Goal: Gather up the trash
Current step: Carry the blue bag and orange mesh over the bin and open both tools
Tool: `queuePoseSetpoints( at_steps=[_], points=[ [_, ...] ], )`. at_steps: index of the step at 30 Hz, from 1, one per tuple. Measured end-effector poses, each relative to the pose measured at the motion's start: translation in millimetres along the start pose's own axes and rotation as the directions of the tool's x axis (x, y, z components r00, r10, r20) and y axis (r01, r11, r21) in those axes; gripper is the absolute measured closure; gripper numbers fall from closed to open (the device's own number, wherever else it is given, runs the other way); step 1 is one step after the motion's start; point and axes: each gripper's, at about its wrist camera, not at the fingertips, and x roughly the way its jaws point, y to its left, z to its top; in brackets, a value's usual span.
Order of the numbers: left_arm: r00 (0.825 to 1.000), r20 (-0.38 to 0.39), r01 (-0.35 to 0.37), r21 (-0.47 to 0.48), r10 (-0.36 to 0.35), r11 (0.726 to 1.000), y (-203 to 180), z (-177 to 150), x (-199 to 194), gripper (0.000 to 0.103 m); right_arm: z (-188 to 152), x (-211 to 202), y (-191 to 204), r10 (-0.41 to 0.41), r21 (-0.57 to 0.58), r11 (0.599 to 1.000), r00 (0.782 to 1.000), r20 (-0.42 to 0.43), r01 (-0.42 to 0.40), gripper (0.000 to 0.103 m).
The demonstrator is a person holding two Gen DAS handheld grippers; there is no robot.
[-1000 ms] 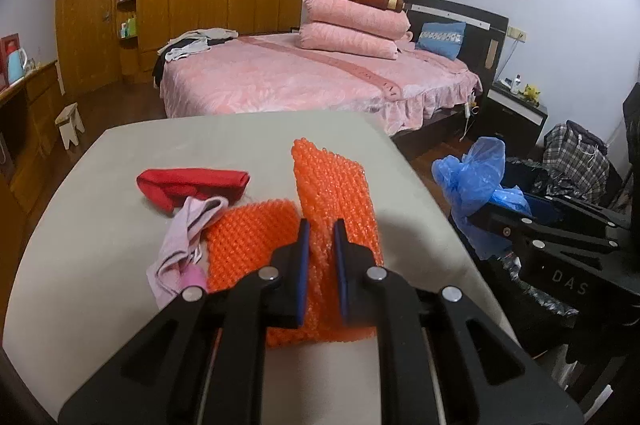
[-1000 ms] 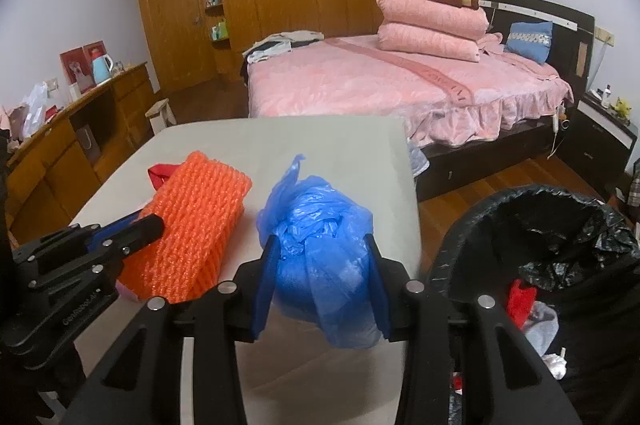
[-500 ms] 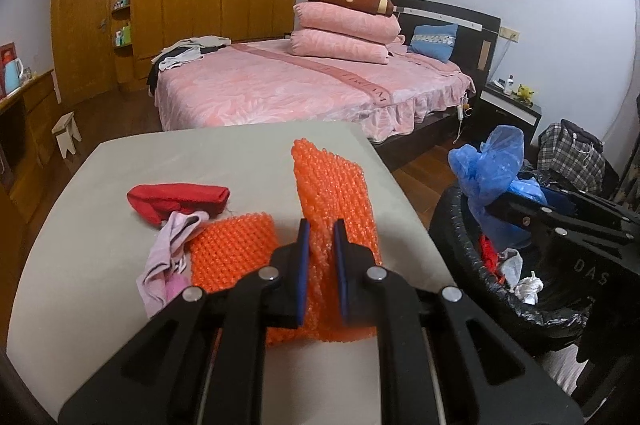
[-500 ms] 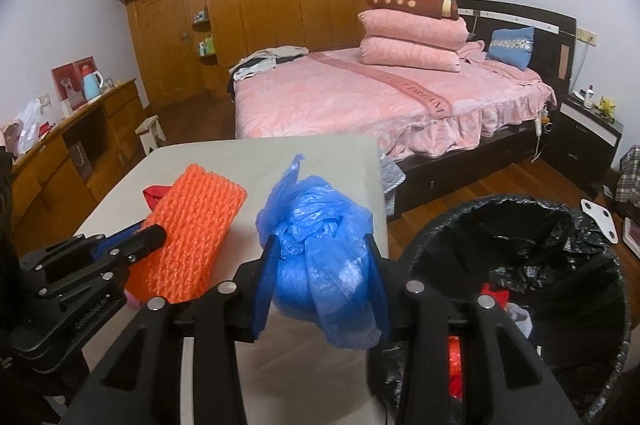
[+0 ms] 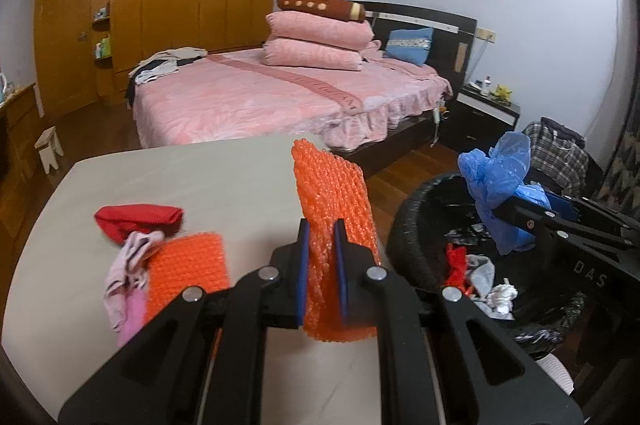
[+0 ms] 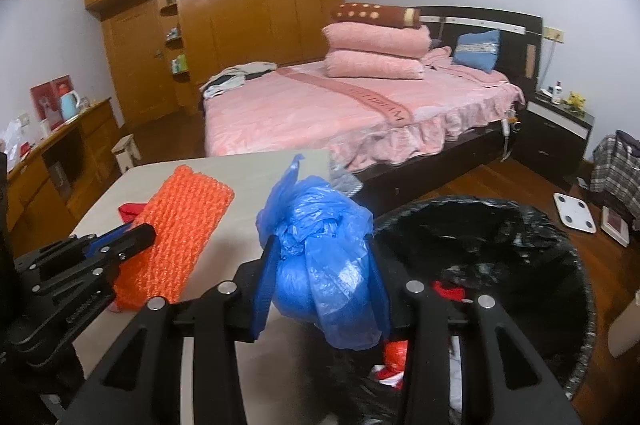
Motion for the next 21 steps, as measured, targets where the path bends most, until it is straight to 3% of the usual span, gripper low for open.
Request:
queuePoseSetpoints(
  at_steps=[21],
  points=[
    [0.982, -0.023, 0.191, 0.068, -0.189, 0.979, -98, 8, 46, 0.092, -9, -29, -103, -0.209, 0.081, 0.975, 0.978, 0.013, 0.208, 0.062]
  ],
)
